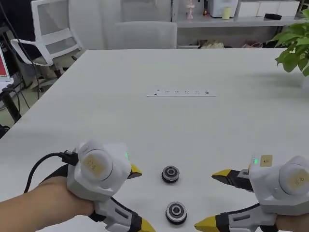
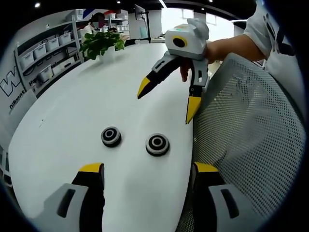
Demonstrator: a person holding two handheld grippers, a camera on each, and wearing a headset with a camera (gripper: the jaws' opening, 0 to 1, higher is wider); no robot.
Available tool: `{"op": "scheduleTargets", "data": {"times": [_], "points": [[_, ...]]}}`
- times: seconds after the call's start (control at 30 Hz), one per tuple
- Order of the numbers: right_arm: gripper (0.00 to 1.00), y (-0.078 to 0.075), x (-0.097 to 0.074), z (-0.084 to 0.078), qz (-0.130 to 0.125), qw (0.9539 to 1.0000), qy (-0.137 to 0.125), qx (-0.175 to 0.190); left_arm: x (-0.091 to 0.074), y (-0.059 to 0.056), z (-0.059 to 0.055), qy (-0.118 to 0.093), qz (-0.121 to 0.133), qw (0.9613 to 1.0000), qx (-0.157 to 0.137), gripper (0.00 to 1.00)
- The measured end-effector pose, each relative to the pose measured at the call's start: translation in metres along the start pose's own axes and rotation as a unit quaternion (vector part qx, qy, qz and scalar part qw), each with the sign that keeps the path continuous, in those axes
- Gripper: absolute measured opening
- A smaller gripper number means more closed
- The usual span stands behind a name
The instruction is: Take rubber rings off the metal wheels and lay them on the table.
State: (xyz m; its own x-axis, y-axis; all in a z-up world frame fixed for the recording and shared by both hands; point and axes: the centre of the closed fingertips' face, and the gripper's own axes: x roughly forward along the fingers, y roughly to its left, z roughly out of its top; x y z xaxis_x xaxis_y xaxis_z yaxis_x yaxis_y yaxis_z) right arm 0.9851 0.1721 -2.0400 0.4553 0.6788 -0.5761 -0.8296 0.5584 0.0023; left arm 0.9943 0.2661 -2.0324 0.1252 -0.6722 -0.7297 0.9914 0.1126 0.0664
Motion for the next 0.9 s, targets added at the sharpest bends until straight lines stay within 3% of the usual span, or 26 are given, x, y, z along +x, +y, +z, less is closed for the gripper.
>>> {"op": "scheduleTargets", "data": {"times": [0.4,0.9], "points": [[0.67,0.000,0.005,-0.008,0.006,1.0000,0.007,-0.002,0.007,-0.004,-0.006,0.010,-0.013,0.9999,0.003,0.66],[0.63,0.001,0.011,-0.007,0.015,0.9998,0.008,-0.010,0.015,-0.006,-0.007,0.015,-0.025,0.9995,0.008,0.59]]}}
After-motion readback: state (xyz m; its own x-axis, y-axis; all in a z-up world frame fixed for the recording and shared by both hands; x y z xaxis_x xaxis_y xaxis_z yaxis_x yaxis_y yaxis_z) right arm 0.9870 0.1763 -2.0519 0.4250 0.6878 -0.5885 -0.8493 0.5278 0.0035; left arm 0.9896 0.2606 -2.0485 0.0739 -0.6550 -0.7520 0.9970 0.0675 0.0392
